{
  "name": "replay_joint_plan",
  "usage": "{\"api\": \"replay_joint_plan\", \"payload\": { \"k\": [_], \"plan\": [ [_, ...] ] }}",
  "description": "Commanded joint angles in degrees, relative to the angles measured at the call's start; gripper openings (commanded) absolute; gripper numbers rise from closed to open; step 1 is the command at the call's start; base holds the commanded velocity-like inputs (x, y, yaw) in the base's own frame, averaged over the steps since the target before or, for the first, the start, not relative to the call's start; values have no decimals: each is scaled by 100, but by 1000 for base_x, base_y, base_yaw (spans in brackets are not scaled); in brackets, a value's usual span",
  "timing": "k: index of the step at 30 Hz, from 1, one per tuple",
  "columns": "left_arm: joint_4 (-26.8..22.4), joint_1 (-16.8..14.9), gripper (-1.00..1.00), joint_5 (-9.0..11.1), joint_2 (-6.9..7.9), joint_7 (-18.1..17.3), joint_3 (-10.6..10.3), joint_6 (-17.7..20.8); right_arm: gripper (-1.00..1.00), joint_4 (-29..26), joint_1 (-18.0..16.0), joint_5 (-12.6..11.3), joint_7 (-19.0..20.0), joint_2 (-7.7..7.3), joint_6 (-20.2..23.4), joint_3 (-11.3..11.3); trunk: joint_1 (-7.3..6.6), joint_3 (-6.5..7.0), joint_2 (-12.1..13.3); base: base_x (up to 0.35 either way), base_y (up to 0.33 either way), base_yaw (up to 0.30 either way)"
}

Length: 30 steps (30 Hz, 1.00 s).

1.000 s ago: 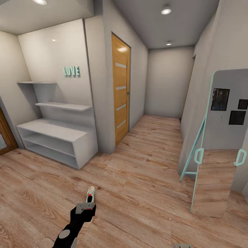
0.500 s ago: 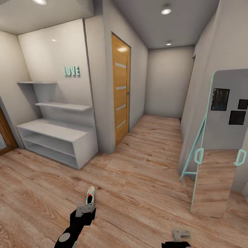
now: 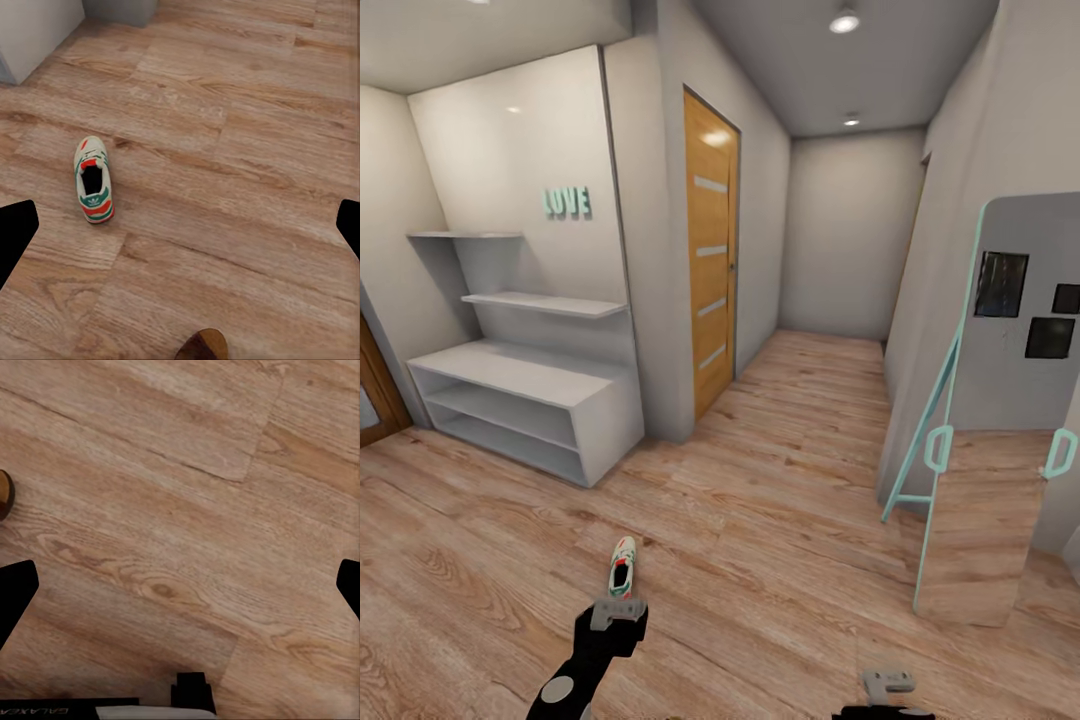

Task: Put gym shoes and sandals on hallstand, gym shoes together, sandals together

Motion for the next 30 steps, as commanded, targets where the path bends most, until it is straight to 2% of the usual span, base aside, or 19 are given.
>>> {"api": "replay_joint_plan", "payload": {
  "k": [1, 21, 26, 30],
  "plan": [
    [-1, -2, 100, -19, 0, -1, -4, -6, 100, -8, -3, -2, 2, -1, 42, -1, 22, -34, -45, 0, 0, 0],
    [0, -1, 100, -51, 36, -4, -15, -4, 100, -9, -3, 3, 7, -5, 96, -3, 462, -581, -847, 0, 0, 0],
    [0, 0, 100, -216, 36, -11, -18, 5, 100, -9, -3, 3, 12, -10, 96, -5, 571, -717, -1048, 0, 0, 0],
    [0, -1, 100, -543, 38, -35, -21, 10, 100, -9, -3, 3, 13, -12, 96, -7, 659, -827, -1208, 0, 0, 0]
  ]
}}
